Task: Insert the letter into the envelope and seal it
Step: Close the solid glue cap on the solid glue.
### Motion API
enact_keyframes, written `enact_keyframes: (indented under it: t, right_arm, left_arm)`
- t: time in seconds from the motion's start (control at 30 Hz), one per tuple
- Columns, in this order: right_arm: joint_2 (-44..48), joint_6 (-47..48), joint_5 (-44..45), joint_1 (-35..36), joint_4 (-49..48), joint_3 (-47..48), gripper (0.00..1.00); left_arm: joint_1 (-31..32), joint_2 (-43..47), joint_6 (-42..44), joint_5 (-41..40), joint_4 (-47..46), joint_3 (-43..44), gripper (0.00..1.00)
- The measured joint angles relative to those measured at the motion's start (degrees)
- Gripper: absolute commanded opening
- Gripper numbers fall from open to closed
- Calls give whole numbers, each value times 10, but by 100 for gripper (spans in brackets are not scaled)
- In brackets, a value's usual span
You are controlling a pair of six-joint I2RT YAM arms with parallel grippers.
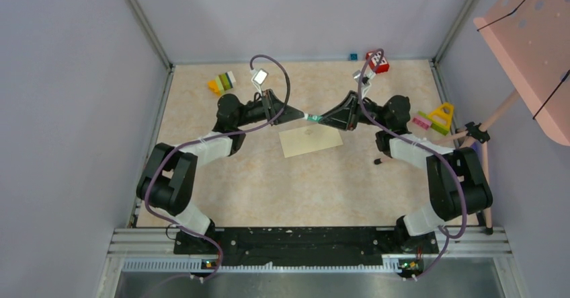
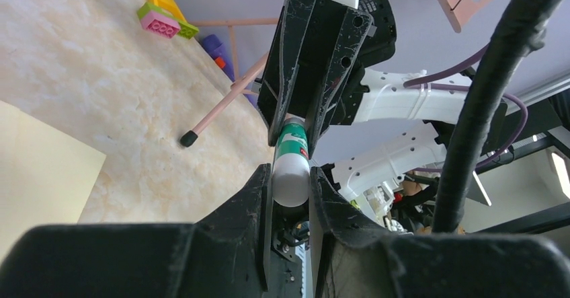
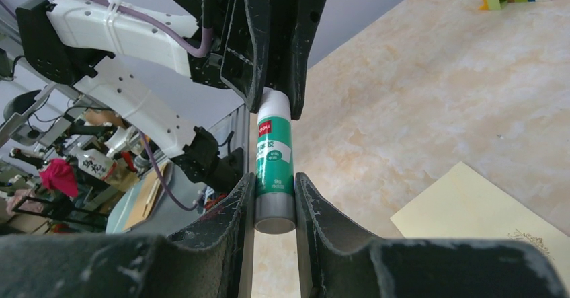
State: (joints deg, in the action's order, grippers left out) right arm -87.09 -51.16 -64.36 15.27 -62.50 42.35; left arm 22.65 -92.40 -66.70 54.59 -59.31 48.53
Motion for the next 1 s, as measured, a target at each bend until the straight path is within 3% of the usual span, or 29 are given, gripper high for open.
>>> enact_keyframes:
  t: [0.43,0.83,0.9,1.0]
  right_arm:
    - [-8,16,-37,3,30,0,0]
    - [-14,17,-69,57,60,0,0]
    - [-14,18,-71,59,62,0,0]
    - [-14,25,-71,60,68,0,0]
  left_arm:
    - [10,0,56,8,56,24,0]
    - [48,0,77,-1,60,47,1]
    - [50,0,80,-1,65,47,17]
    - [52,0,88,-1,82,53,51]
